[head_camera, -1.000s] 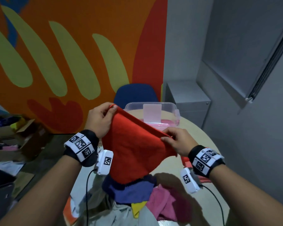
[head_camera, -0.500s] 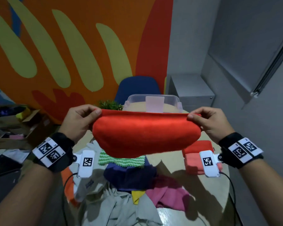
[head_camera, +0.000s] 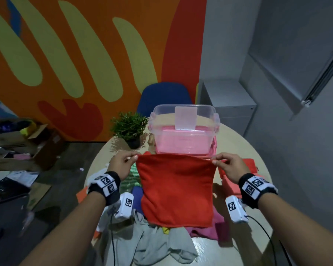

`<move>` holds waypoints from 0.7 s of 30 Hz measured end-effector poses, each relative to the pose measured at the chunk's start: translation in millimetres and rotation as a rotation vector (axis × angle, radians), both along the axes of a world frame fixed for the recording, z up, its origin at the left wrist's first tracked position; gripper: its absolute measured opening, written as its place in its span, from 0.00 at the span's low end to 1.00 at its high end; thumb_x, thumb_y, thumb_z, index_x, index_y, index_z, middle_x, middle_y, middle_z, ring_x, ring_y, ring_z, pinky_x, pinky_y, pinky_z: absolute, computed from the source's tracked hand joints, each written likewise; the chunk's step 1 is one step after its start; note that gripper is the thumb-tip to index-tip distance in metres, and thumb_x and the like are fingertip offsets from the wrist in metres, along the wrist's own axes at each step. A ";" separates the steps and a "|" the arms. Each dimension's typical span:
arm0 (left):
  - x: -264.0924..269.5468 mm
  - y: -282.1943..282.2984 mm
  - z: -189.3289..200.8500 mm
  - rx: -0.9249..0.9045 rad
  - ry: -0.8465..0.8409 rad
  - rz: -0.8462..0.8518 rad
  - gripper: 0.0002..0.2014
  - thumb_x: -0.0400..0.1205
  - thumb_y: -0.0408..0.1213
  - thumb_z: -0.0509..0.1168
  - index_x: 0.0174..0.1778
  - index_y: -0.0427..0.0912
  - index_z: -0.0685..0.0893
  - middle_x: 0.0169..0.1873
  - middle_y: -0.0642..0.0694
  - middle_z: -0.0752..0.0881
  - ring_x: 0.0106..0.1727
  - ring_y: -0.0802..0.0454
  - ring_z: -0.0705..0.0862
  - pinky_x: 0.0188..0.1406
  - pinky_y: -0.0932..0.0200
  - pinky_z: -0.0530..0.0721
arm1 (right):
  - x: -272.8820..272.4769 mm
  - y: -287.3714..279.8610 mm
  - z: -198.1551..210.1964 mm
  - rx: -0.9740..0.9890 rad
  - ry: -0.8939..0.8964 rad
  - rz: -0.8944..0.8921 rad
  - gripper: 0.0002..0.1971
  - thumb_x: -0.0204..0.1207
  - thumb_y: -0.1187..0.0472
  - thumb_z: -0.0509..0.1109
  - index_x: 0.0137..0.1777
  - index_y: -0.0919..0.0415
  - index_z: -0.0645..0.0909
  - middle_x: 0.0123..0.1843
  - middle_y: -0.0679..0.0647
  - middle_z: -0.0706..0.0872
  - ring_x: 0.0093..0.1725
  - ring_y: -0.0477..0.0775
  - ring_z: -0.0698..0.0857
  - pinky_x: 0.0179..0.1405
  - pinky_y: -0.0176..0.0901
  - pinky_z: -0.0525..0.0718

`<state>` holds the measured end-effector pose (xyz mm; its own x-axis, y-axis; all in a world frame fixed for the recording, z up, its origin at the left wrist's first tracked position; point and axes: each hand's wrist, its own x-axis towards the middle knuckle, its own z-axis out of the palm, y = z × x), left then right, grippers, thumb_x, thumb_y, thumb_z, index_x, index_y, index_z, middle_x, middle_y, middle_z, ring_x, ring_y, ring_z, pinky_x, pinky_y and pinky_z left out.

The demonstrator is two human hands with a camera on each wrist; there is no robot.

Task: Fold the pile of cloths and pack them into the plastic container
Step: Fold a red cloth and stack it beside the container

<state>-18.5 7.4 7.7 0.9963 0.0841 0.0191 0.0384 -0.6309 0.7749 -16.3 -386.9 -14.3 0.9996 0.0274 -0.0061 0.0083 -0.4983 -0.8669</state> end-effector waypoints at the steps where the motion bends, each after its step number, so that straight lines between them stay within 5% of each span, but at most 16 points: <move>1: -8.1 1.3 -4.8 -0.022 0.023 0.002 0.09 0.86 0.35 0.66 0.56 0.42 0.91 0.50 0.47 0.90 0.48 0.53 0.85 0.51 0.57 0.83 | -8.9 -0.7 -6.4 0.041 0.043 0.001 0.07 0.76 0.62 0.78 0.41 0.47 0.90 0.39 0.49 0.92 0.33 0.52 0.86 0.36 0.45 0.84; 3: -27.4 3.8 -13.5 -0.109 0.110 -0.008 0.09 0.85 0.32 0.65 0.55 0.40 0.90 0.42 0.47 0.89 0.34 0.60 0.84 0.36 0.68 0.81 | -28.5 -3.3 -17.5 0.114 0.172 0.013 0.06 0.76 0.66 0.77 0.43 0.53 0.91 0.38 0.53 0.92 0.29 0.54 0.86 0.27 0.43 0.80; 5: -48.1 6.2 -23.5 -0.174 0.210 -0.033 0.08 0.84 0.29 0.67 0.52 0.40 0.91 0.39 0.43 0.91 0.29 0.63 0.85 0.30 0.71 0.80 | -47.8 -7.8 -31.2 0.106 0.276 0.038 0.05 0.75 0.69 0.77 0.43 0.58 0.91 0.38 0.55 0.92 0.34 0.54 0.89 0.31 0.44 0.83; 9: -84.4 12.6 -51.2 -0.210 0.448 -0.117 0.10 0.81 0.30 0.72 0.33 0.40 0.93 0.33 0.36 0.91 0.33 0.49 0.87 0.40 0.57 0.84 | -80.0 -17.1 -56.7 0.014 0.436 0.134 0.10 0.76 0.73 0.74 0.38 0.59 0.92 0.41 0.58 0.93 0.43 0.53 0.90 0.47 0.41 0.86; 13: -103.8 15.2 -73.7 -0.031 0.604 -0.217 0.09 0.78 0.42 0.76 0.34 0.44 0.93 0.34 0.47 0.92 0.38 0.53 0.90 0.46 0.57 0.85 | -97.2 -14.6 -75.0 -0.113 0.532 0.247 0.13 0.71 0.71 0.72 0.33 0.53 0.91 0.41 0.49 0.93 0.45 0.47 0.91 0.57 0.41 0.84; 16: -108.3 16.7 -86.7 0.064 0.652 -0.236 0.06 0.73 0.40 0.74 0.39 0.58 0.93 0.37 0.60 0.91 0.45 0.60 0.89 0.53 0.63 0.84 | -101.0 -11.7 -85.4 -0.152 0.596 0.245 0.11 0.68 0.69 0.72 0.36 0.52 0.91 0.38 0.48 0.93 0.43 0.46 0.90 0.52 0.39 0.84; 21: -110.2 5.7 -94.9 0.074 0.621 -0.218 0.03 0.77 0.41 0.73 0.39 0.52 0.92 0.37 0.57 0.92 0.42 0.63 0.88 0.52 0.62 0.85 | -101.2 -6.0 -102.7 -0.163 0.593 0.222 0.07 0.72 0.66 0.76 0.38 0.52 0.89 0.38 0.46 0.92 0.43 0.44 0.89 0.42 0.30 0.79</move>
<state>-128.7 13.2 -87.2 0.8178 -0.1004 -0.5667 0.3294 -0.7258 0.6039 -117.5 -392.9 -117.0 0.7959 0.1846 -0.5766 -0.3305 -0.6654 -0.6693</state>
